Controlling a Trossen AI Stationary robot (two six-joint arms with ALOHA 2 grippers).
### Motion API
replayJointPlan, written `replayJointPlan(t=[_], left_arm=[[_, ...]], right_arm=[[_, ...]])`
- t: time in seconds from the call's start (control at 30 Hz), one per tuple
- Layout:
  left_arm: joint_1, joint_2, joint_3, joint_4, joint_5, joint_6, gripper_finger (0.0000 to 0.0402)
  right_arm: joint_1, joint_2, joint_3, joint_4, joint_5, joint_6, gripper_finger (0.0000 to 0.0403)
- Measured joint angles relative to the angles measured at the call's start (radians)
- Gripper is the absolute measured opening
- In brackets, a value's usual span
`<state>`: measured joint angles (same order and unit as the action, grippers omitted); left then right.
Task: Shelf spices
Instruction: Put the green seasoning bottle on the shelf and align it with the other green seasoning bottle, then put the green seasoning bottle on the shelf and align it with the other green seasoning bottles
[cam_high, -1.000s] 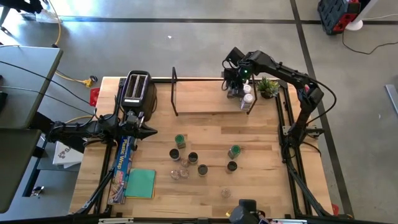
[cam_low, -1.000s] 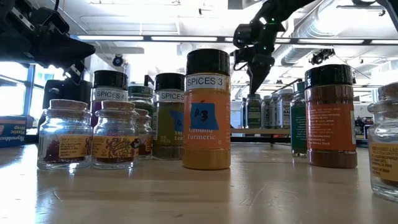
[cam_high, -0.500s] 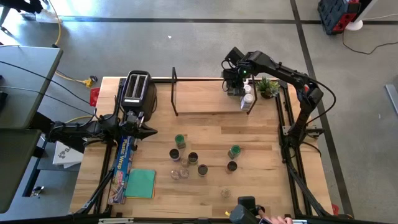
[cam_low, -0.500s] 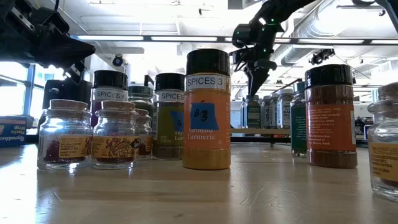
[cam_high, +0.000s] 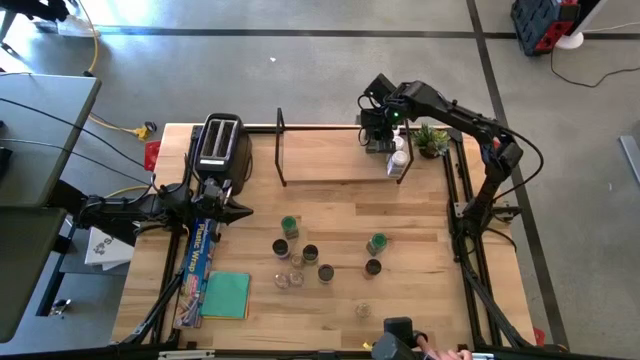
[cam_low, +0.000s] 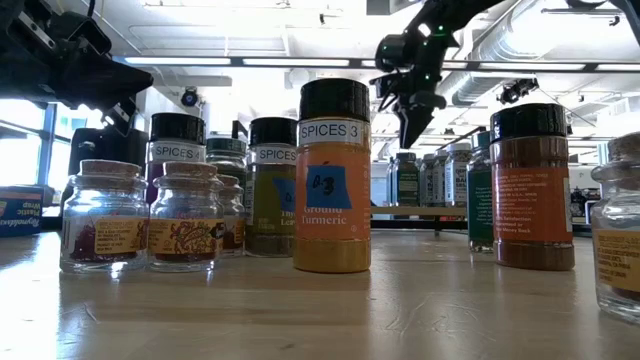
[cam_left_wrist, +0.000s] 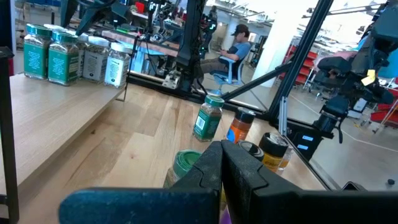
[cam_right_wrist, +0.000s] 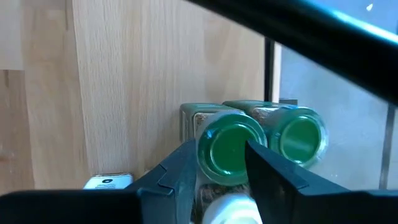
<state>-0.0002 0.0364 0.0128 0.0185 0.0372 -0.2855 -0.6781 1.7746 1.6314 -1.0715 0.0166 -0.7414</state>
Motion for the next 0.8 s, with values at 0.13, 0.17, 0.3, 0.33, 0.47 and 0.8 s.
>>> replayJointPlan(t=[0.13,0.17,0.3,0.33,0.47,0.8], left_arm=[[0.0,0.0,0.0,0.0,0.0,0.0,0.0],[0.0,0.0,0.0,0.0,0.0,0.0,0.0],[0.0,0.0,0.0,0.0,0.0,0.0,0.0],[0.0,0.0,0.0,0.0,0.0,0.0,0.0],[0.0,0.0,0.0,0.0,0.0,0.0,0.0],[0.0,0.0,0.0,0.0,0.0,0.0,0.0]], right_arm=[[0.005,-0.031,0.0,-0.001,-0.008,0.012,0.0153],[0.009,-0.043,0.0,-0.004,-0.009,0.024,0.0159],[0.058,-0.094,0.0,-0.05,-0.041,0.126,0.0179],[0.076,-0.104,0.0,-0.066,-0.063,0.174,0.0181],[0.162,-0.133,0.0,-0.137,-0.236,0.384,0.0184],[0.532,-0.14,0.0,-0.318,-0.34,0.385,0.0192]])
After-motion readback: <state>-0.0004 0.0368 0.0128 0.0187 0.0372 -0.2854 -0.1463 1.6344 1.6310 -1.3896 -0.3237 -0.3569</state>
